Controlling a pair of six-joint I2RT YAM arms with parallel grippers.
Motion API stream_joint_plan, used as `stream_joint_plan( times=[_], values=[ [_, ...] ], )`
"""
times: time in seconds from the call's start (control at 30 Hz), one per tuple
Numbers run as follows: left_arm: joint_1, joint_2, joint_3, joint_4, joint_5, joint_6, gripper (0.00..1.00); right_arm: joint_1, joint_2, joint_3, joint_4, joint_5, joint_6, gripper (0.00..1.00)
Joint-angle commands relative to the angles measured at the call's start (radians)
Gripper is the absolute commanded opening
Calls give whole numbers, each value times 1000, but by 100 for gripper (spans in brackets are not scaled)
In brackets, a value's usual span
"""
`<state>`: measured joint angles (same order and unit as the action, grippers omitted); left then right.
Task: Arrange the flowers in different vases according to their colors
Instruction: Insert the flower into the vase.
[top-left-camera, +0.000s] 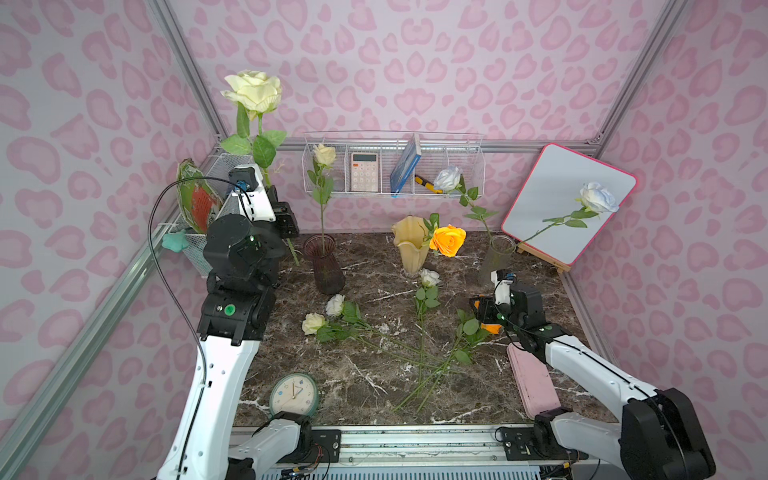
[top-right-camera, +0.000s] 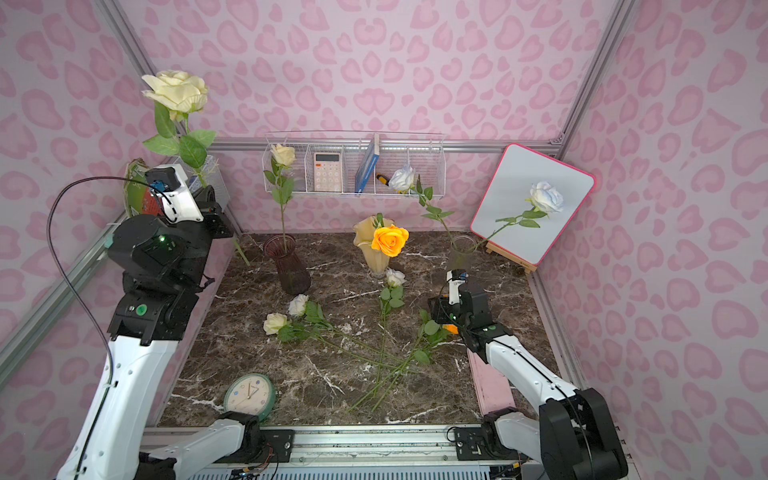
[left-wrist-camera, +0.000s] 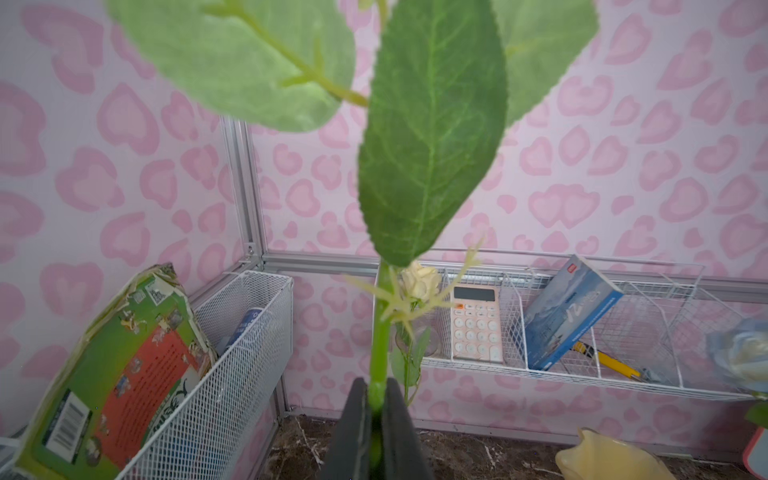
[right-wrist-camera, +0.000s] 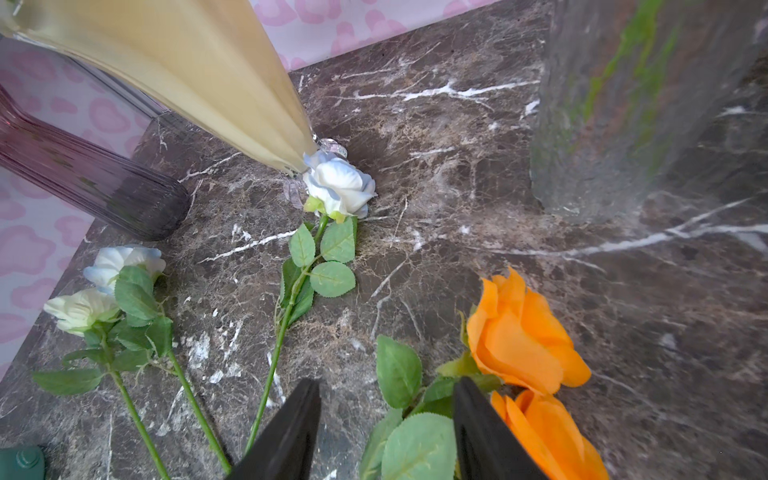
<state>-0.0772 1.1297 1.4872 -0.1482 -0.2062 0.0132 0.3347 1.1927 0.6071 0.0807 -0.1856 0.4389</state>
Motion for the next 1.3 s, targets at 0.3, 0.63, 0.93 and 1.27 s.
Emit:
stream_joint_plan(
  times=[0.3,0.63,0.93,1.27],
  values=[
    [115,244,0,340,253,-128,0,6,31,15,27,-9,-18,54],
    [118,339,-111,505,264,-94,0,7,62,36,13,-33,-36,54],
    [118,400,-271,657,297,-82,0,39,47,23,8,-34,-42,54],
    [113,390,-404,664,352,-107,30,222,88,22,-1,-19,67,56]
  ],
)
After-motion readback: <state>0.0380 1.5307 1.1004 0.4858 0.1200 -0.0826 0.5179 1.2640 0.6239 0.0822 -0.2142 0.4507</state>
